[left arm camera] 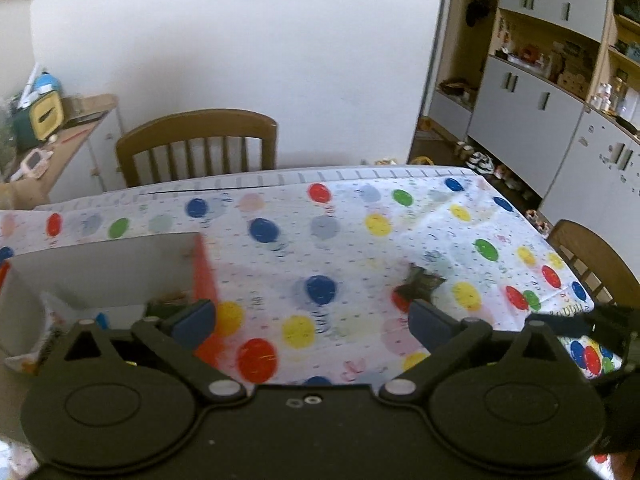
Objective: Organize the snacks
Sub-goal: 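Move both tools back from the box toward the black bag and purple candy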
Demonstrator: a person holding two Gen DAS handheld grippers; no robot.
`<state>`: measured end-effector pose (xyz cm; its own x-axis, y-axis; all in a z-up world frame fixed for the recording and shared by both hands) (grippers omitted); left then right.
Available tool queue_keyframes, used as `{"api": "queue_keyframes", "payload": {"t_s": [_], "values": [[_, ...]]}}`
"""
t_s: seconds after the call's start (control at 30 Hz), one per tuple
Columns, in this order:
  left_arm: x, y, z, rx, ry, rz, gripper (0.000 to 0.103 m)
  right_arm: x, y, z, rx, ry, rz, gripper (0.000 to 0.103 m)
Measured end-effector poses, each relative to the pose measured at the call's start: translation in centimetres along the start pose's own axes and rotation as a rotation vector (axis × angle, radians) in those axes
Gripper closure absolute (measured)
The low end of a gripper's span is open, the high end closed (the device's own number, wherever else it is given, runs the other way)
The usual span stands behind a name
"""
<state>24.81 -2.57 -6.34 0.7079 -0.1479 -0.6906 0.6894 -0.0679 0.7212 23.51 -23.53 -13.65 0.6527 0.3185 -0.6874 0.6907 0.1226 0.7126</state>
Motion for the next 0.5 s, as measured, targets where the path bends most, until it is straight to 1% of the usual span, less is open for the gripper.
{"api": "queue_keyframes", "payload": {"t_s": [0.1, 0.17, 0.33, 0.4, 0.5], "values": [[1.5, 0.2, 1.9, 0.018, -0.019, -0.013, 0.001, 0.6, -1.1, 1.7, 0.018, -0.017, -0.023, 0.02], [2.7, 0.3, 3.2, 0.029, -0.032, -0.027, 0.001, 1.0, -1.6, 2.8, 0.042, -0.01, -0.03, 0.02], [5.8, 0.9, 5.8, 0.064, -0.054, -0.056, 0.001, 2.5, -2.2, 5.2, 0.114, -0.031, -0.054, 0.02], [7.0, 1.1, 6.5, 0.075, -0.064, -0.071, 0.001, 3.0, -2.4, 5.8, 0.125, -0.038, -0.056, 0.02], [8.6, 1.6, 7.8, 0.093, -0.069, -0.09, 0.001, 4.0, -2.4, 6.1, 0.118, -0.071, -0.059, 0.02]]}}
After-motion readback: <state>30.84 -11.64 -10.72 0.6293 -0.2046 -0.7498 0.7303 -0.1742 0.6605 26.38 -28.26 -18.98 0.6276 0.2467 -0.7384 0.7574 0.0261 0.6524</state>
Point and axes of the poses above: each gripper's, at about its wrist camera, not at the fingertips, and x roughly the way its jaws point, z to its right, y to its top, the point moved 4 cm from there along x, roughly the way its jaws point
